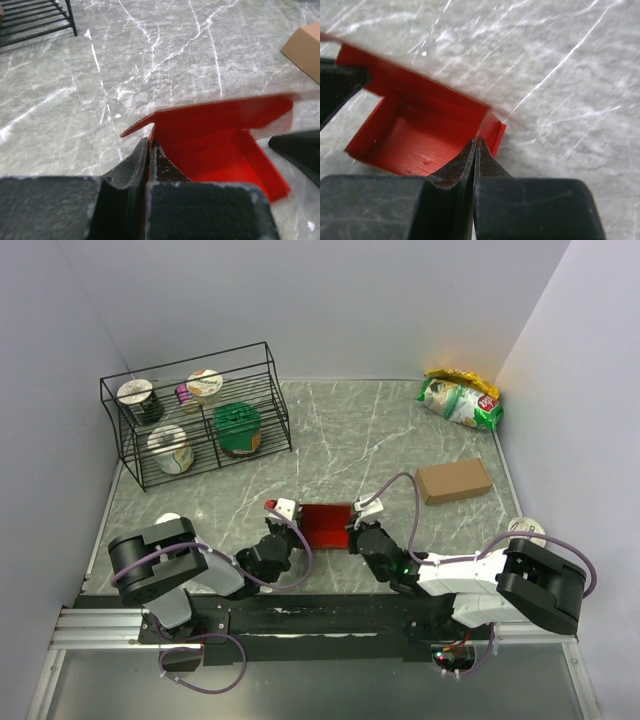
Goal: Fold the paper box
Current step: Close the paper box at the center of the board.
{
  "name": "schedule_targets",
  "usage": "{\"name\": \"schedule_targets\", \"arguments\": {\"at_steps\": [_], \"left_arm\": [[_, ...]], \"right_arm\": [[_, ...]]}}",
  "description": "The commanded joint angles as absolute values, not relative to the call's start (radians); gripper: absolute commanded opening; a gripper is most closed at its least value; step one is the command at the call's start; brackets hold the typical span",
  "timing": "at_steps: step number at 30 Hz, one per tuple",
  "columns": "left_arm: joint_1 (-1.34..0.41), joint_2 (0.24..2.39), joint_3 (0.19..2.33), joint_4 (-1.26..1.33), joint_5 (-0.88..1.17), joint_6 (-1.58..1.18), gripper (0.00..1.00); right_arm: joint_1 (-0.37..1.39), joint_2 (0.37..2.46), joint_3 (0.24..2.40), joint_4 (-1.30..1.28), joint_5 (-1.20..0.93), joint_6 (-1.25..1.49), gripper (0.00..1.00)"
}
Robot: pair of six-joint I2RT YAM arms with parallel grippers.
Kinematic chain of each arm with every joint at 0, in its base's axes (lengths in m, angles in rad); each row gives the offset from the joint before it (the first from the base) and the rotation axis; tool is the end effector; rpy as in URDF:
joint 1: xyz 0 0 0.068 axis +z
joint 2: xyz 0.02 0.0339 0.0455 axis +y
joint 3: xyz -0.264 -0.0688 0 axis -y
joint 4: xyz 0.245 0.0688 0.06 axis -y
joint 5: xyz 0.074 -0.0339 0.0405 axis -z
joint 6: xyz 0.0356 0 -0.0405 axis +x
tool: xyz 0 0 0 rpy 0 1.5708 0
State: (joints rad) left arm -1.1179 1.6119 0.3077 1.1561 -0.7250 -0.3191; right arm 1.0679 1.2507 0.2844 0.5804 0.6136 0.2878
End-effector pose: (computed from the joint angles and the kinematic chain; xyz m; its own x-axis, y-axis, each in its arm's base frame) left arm 0.1319 -0.2170 0.1419 -0.1824 -0.1618 -0.9698 0.3463 0.9126 -0.2174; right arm 0.1245 0.1838 0.1578 -0.3043 -0.0717 -0.9499 -0.3889 0.9196 0.0552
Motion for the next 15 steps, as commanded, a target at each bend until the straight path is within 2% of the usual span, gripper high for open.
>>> {"name": "schedule_targets", "arguments": {"at_steps": [1,5,11,15], "left_arm": [[-1.172,1.600,0.340,1.120,-0.620,-0.436,0.01],[-1.196,1.605,0.380,1.037,-0.635,-0.453,0.01],[-1.235,1.603,0.394,1.012,-0.689,-0.430,0.01],[-1.232,1.603,0.405,1.061,-0.678,-0.223,0.01]], "right_arm": [[1.112,1.249,0.324,0.483,0.521,0.388,0.00],[1.129,1.244,0.354,0.382,0.551,0.439,0.00],[1.147,1.218,0.344,0.388,0.545,0.437,0.00],[1.149,1.141,0.376,0.330,0.484,0.391,0.01]]}}
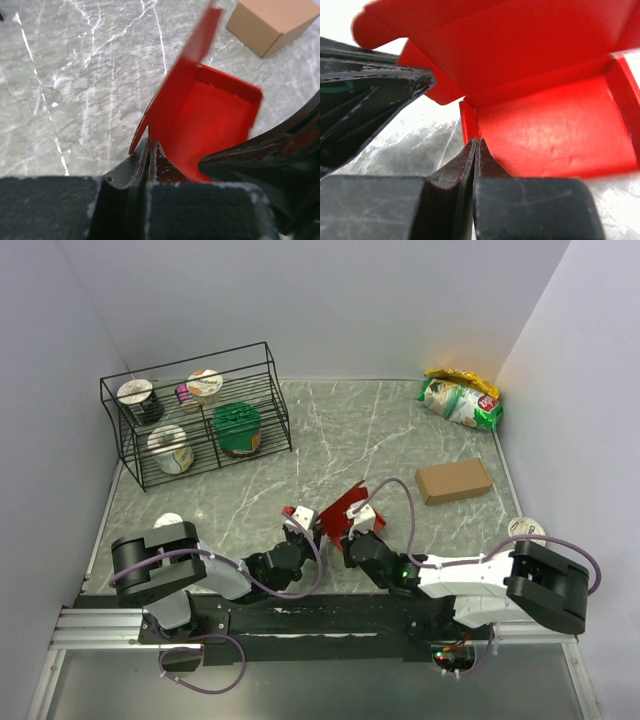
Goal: Fold the paper box
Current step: Close the paper box at the center of the board.
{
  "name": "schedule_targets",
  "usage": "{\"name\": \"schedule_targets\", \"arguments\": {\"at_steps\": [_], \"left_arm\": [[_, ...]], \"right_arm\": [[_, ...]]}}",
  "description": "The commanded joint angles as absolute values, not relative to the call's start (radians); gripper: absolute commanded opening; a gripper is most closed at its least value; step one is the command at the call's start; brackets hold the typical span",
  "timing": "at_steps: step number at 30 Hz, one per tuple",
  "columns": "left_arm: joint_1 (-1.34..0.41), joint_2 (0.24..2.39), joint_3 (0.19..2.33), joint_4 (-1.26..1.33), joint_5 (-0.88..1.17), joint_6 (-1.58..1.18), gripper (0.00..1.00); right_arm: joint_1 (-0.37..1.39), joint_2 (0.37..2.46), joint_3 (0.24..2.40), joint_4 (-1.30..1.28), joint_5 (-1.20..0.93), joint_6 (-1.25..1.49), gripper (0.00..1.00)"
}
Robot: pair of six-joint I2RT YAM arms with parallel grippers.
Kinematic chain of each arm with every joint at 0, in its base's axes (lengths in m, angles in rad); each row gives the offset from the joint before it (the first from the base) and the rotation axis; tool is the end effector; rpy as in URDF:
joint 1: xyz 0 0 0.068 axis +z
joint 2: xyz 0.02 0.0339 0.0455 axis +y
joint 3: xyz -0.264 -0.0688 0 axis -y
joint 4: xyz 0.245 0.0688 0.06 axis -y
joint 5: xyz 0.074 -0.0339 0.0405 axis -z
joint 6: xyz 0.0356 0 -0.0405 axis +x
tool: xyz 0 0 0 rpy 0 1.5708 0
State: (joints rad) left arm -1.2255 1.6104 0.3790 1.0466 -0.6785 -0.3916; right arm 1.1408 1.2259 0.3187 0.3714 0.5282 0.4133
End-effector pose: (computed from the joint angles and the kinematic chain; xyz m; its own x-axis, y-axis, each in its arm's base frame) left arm 0.1119 -0.2452 0.1476 -0.2574 -0.1623 -0.9526 0.4604 0.8461 -0.2686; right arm 0.1076 0.1916 0.1524 -0.4377 -0.1222 -0.8908 -0.4681 0.8769 0.1097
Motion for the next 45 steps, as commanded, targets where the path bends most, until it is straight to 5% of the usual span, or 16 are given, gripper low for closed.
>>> {"name": "schedule_targets", "arguments": {"at_steps": [1,3,4,7,11,14,19,26,37,45], "left_arm": [[-1.227,1.598,0.408,1.084,-0.628,-0.172,0.01],[-1.185,1.577,0.411,1.060,-0.554,-0.080,0.01],[-1.160,1.544,0.413,1.016,-0.496,-0.069,0.01],[-1.056,1.462,0.408,0.939,-0.278,-0.020,0.01],[-0.958,1.388,0.442,0.737,-0.105,0.084,0.01],[-0.892,1.355,0.482,0.599,-0.017,0.124,0.01],[-0.825,1.322,0.529,0.486,0.117,0.158,0.01],[-0.785,1.351,0.589,0.414,0.183,0.169,0.01],[-0.769,1.377,0.594,0.426,0.195,0.166,0.01],[-0.765,1.404,0.614,0.416,0.204,0.178,0.01]], "right_arm": [[1.149,1.119,0.383,0.304,0.467,0.364,0.11],[1.146,1.033,0.411,0.215,0.442,0.351,0.30],[1.141,0.999,0.416,0.193,0.425,0.318,0.47],[1.079,0.869,0.433,0.097,0.340,0.276,0.71],[0.774,0.805,0.459,0.026,0.042,0.241,0.87],[0.669,0.879,0.506,0.006,-0.105,0.181,0.87],[0.471,1.015,0.564,0.070,-0.356,0.086,0.72],[0.439,1.104,0.606,0.095,-0.391,-0.049,0.70],[0.437,1.192,0.640,0.100,-0.322,-0.094,0.43],[0.440,1.184,0.627,0.126,-0.308,-0.098,0.34]]}}
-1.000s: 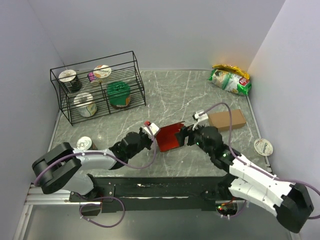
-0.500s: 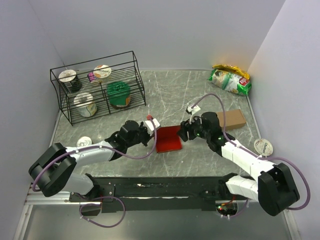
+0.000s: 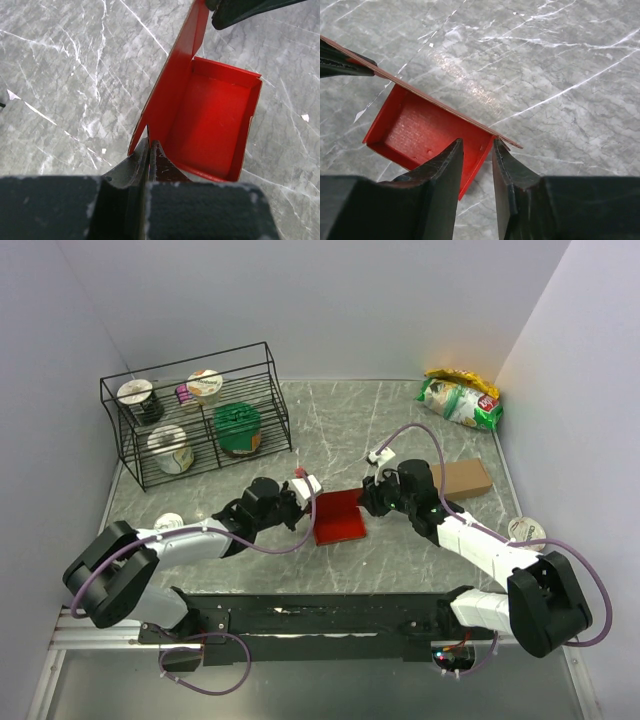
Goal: Fold the paper box
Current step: Close the paper box at the center of the board.
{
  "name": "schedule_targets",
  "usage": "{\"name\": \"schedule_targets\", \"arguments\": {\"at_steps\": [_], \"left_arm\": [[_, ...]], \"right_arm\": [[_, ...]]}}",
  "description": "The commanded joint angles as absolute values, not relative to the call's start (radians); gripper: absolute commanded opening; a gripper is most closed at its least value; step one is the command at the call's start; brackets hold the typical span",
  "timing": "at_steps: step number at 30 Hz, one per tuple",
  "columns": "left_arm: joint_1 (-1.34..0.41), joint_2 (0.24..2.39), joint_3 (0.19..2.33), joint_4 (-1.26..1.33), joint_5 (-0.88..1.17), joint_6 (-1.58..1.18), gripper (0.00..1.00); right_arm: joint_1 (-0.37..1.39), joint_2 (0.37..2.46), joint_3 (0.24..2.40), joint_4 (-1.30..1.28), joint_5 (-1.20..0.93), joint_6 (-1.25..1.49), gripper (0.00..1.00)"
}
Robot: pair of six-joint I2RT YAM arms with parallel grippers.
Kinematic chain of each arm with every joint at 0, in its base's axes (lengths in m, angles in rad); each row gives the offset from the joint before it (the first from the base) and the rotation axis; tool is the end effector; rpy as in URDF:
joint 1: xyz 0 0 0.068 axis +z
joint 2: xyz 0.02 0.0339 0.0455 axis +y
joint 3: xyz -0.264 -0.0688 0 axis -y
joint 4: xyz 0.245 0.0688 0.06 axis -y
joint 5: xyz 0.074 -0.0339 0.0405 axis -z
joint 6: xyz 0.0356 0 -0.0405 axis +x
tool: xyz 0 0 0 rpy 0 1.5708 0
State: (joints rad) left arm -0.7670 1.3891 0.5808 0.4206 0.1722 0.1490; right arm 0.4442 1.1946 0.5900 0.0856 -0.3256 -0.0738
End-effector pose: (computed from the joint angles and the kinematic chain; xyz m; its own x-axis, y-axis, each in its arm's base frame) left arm 0.2016 -0.2028 0.1962 -0.1507 0.3484 -0.9251 0.8295 0.5537 0.0734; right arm 0.2229 0.1187 0.2157 -0.3981 -0.2669 -0.8776 -0.6892 0.7184 0.0942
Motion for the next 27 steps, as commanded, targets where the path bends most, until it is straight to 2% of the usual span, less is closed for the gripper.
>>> {"name": "schedule_targets", "arguments": {"at_steps": [1,4,8,11,12,15,19,22,23,27], "left_arm": [[-0.765,1.404,0.614,0.417,0.204,0.179,0.01],[-0.765,1.402,0.614,0.414,0.195,0.184,0.01],[-0.761,1.402,0.617,0.390,0.181,0.196,0.01],[-0.756,1.404,0.621,0.368,0.190,0.201,0.01],[-0.758,1.407,0.626,0.359,0.193,0.204,0.01],[-0.756,1.414,0.649,0.321,0.201,0.213,0.01],[-0.756,1.410,0.649,0.322,0.206,0.216,0.01],[-0.755,1.404,0.643,0.330,0.199,0.213,0.01],[-0.755,1.404,0.641,0.331,0.198,0.213,0.01],[-0.750,1.408,0.646,0.330,0.198,0.213,0.01]], "right_arm": [[0.442,1.196,0.641,0.121,-0.310,-0.101,0.33],[0.440,1.216,0.663,0.100,-0.285,-0.107,0.29],[0.440,1.183,0.695,0.017,-0.258,-0.103,0.33],[0.436,1.154,0.741,-0.072,-0.226,-0.109,0.50],[0.434,1.155,0.759,-0.136,-0.219,-0.123,0.61],[0.419,1.184,0.821,-0.205,-0.225,-0.137,0.73],[0.408,1.261,0.868,-0.230,-0.262,-0.163,0.72],[0.408,1.279,0.874,-0.227,-0.284,-0.187,0.64],[0.408,1.281,0.874,-0.230,-0.302,-0.195,0.58],[0.408,1.273,0.847,-0.215,-0.330,-0.210,0.52]]}}
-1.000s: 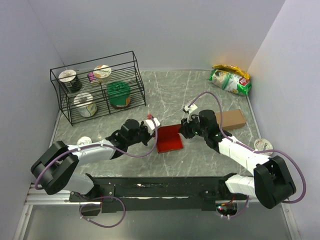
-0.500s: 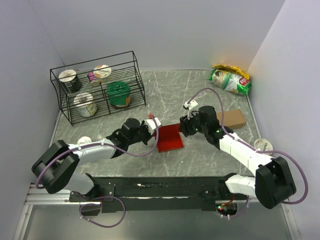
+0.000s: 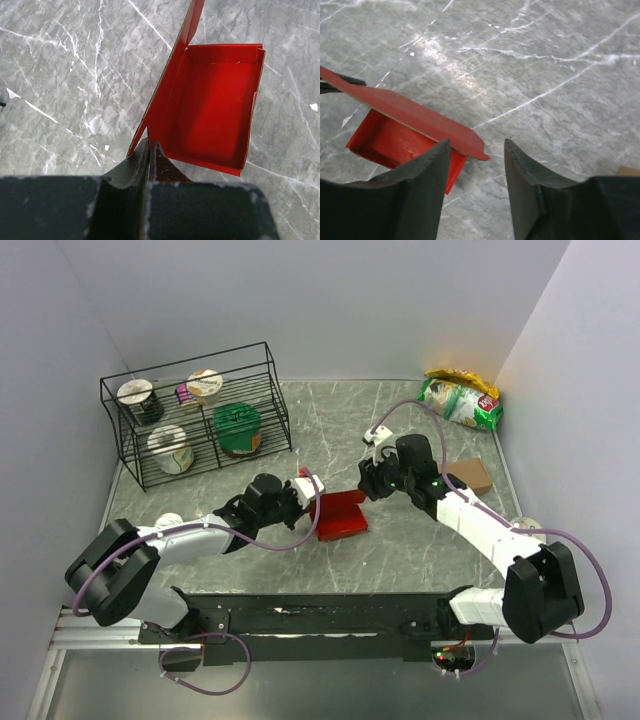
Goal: Fold the paper box
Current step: Close the paper box at the center of the board.
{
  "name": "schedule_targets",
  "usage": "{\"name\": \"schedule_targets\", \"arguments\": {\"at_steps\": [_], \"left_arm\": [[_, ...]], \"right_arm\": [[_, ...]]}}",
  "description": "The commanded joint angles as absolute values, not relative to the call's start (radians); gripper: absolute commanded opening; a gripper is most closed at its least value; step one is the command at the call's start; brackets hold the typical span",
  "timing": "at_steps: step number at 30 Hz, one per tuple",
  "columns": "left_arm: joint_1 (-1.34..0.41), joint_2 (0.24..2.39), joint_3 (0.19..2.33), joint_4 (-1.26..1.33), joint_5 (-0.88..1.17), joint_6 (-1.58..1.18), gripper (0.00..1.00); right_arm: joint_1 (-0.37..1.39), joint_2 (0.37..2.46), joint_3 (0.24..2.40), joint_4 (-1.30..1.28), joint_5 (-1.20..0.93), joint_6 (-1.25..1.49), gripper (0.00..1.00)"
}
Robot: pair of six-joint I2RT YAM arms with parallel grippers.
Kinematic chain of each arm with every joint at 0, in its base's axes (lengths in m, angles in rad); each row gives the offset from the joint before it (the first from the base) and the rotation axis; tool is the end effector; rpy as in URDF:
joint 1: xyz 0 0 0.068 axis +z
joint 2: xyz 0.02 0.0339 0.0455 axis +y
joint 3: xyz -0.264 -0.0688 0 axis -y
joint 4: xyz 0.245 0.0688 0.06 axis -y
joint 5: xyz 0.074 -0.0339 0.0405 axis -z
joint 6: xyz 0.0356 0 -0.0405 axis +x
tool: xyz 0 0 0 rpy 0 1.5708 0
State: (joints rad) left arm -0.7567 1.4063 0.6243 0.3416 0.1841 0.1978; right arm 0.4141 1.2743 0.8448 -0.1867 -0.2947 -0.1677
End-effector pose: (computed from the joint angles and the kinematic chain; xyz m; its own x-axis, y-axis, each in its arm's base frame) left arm 0.2075 -0.2048 0.1974 -0.1476 0.4051 -0.9023 0.8407 0.5319 0.1012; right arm 0.2511 0.1216 0.2561 -0.4212 -0.3596 -0.8326 -0.6819 0.7309 0.0293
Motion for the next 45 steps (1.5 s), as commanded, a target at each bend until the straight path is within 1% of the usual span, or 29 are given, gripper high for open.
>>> {"name": "schedule_targets", "arguments": {"at_steps": [1,4,7,11,12,15,19,20,22,23,26,36,39,40,43,45], "left_arm": [[-0.749,1.410,0.646,0.328,0.198,0.216,0.01],[-0.746,1.407,0.643,0.333,0.206,0.213,0.01],[-0.744,1.407,0.647,0.325,0.206,0.218,0.01],[-0.741,1.404,0.646,0.318,0.207,0.215,0.01],[-0.741,1.402,0.646,0.318,0.207,0.215,0.01],[-0.739,1.396,0.643,0.318,0.212,0.215,0.01],[-0.736,1.396,0.644,0.316,0.218,0.213,0.01],[-0.736,1.397,0.643,0.316,0.222,0.213,0.01],[-0.736,1.394,0.641,0.318,0.232,0.213,0.01],[-0.736,1.396,0.641,0.319,0.232,0.213,0.01],[-0.736,1.396,0.644,0.313,0.232,0.215,0.01],[-0.736,1.407,0.653,0.302,0.238,0.219,0.01],[-0.736,1.413,0.658,0.301,0.238,0.219,0.01],[-0.736,1.414,0.658,0.299,0.236,0.219,0.01],[-0.736,1.416,0.661,0.299,0.233,0.219,0.01],[-0.736,1.419,0.664,0.298,0.235,0.218,0.01]], "right_arm": [[0.408,1.266,0.830,-0.209,-0.333,-0.209,0.52],[0.408,1.246,0.810,-0.184,-0.336,-0.206,0.53],[0.397,1.238,0.810,-0.187,-0.345,-0.207,0.58],[0.379,1.204,0.784,-0.164,-0.396,-0.206,0.72],[0.373,1.184,0.772,-0.154,-0.403,-0.204,0.73],[0.370,1.161,0.756,-0.140,-0.416,-0.204,0.76],[0.370,1.157,0.743,-0.127,-0.422,-0.203,0.76],[0.371,1.155,0.738,-0.120,-0.422,-0.207,0.76],[0.370,1.173,0.749,-0.124,-0.422,-0.216,0.72],[0.370,1.184,0.755,-0.124,-0.420,-0.228,0.65],[0.370,1.233,0.778,-0.130,-0.426,-0.247,0.57],[0.368,1.236,0.770,-0.068,-0.408,-0.258,0.52],[0.371,1.258,0.785,-0.074,-0.420,-0.264,0.47],[0.374,1.264,0.791,-0.084,-0.423,-0.265,0.43],[0.382,1.279,0.796,-0.087,-0.431,-0.268,0.37],[0.390,1.279,0.796,-0.094,-0.433,-0.268,0.35]]}}
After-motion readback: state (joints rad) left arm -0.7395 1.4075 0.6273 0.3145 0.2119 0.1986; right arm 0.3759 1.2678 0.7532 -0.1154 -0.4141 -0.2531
